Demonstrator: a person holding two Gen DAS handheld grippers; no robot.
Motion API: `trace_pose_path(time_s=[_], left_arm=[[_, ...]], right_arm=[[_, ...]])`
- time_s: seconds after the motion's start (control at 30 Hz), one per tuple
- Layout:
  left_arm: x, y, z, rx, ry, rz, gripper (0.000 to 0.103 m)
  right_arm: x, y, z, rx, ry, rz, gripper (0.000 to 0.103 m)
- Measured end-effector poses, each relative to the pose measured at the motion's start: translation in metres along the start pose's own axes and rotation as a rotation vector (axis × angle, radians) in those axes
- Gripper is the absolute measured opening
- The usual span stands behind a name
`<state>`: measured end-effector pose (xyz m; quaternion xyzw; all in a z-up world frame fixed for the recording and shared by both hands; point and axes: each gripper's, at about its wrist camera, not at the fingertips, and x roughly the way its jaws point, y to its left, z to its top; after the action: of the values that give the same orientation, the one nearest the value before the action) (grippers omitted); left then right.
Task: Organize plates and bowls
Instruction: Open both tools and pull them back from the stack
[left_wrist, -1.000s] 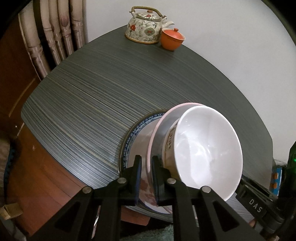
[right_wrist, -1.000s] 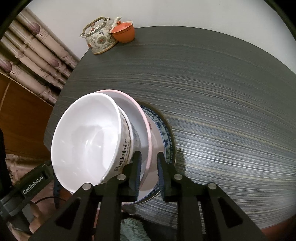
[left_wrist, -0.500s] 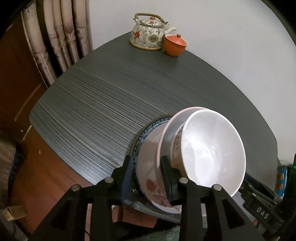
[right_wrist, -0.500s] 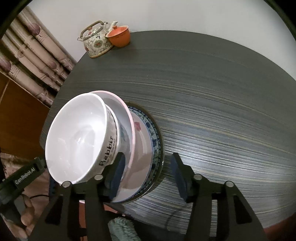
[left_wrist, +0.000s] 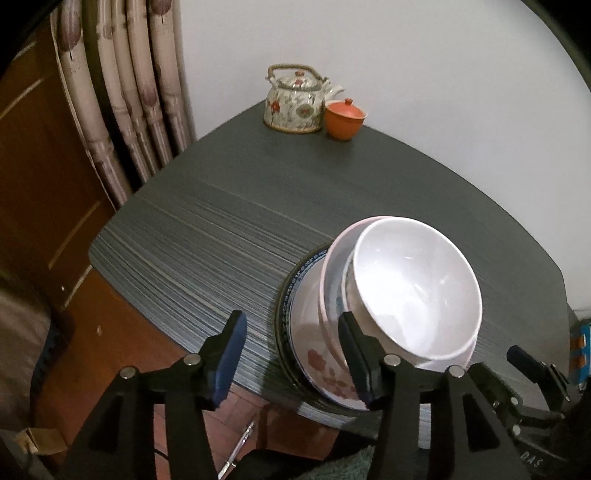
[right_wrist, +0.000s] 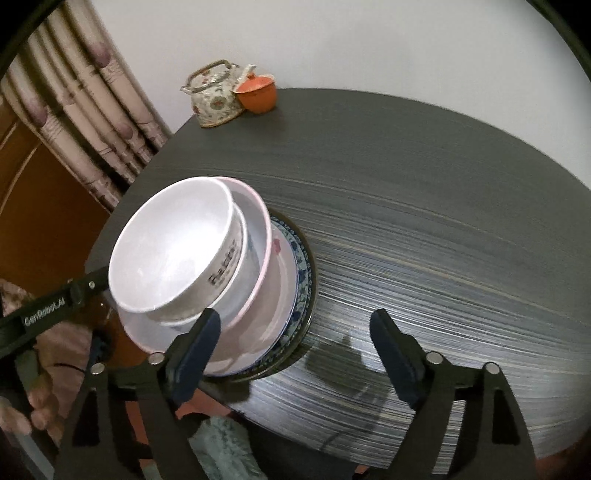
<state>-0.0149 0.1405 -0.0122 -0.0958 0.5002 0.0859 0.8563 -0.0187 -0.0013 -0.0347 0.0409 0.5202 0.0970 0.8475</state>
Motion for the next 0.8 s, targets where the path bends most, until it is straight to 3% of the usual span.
trace_pose_path(time_s=[0.17,0.3,0.8], left_arm=[[-0.014,-0.009,-0.012,0.016,-0.051,0.019,0.063],[-0.016,-0.019,-0.018,0.043,-0.045,0.038,0.064],[-0.016,-0.034,-0.031,0.09,-0.047,0.049,0.064]], right_arm=[[-0.006,0.007,-0.012,-0.034,-0.053,0.037,0.094],[-0.009,0.017,-0.02,-0.073,-0.082,0.053,0.102],[-0.009,0.03,-0.036,-0.116,-0.09,0.03,0.102]])
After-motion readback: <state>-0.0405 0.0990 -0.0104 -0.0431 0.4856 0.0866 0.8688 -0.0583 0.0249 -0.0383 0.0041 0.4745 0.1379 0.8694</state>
